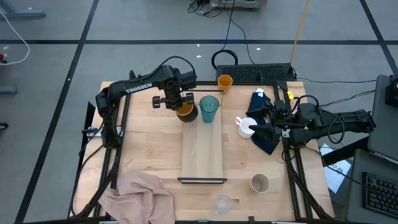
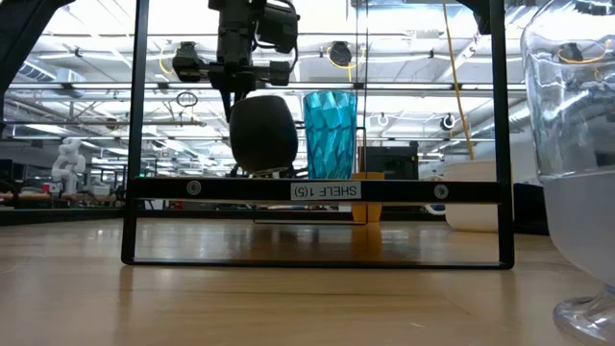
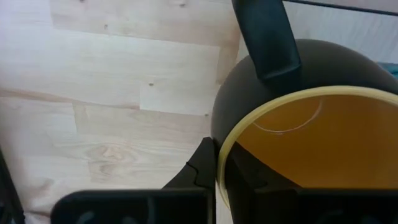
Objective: Stack small to large cups/mugs on shelf
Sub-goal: Put the yellow mug on the shelf
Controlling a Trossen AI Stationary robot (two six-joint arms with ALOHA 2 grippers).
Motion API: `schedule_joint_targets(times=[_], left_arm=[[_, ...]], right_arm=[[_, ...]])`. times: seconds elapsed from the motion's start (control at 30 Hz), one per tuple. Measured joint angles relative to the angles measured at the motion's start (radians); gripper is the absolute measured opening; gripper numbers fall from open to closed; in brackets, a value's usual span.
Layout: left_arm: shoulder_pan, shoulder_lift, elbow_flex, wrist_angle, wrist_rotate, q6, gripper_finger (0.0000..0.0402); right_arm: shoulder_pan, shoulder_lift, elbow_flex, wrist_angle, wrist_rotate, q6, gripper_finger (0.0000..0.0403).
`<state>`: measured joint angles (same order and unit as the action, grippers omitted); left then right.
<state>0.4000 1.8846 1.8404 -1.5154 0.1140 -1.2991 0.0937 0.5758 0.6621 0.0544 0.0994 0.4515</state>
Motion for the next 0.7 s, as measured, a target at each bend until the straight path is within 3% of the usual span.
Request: schedule_joint_targets(times=[0.7], left_arm=[[-0.016,0.043,0.000,0.029,0.019,0.007,0.0010]], right_arm=[[0.000,0.000,0.000,-0.005,0.000,0.007,0.0343]])
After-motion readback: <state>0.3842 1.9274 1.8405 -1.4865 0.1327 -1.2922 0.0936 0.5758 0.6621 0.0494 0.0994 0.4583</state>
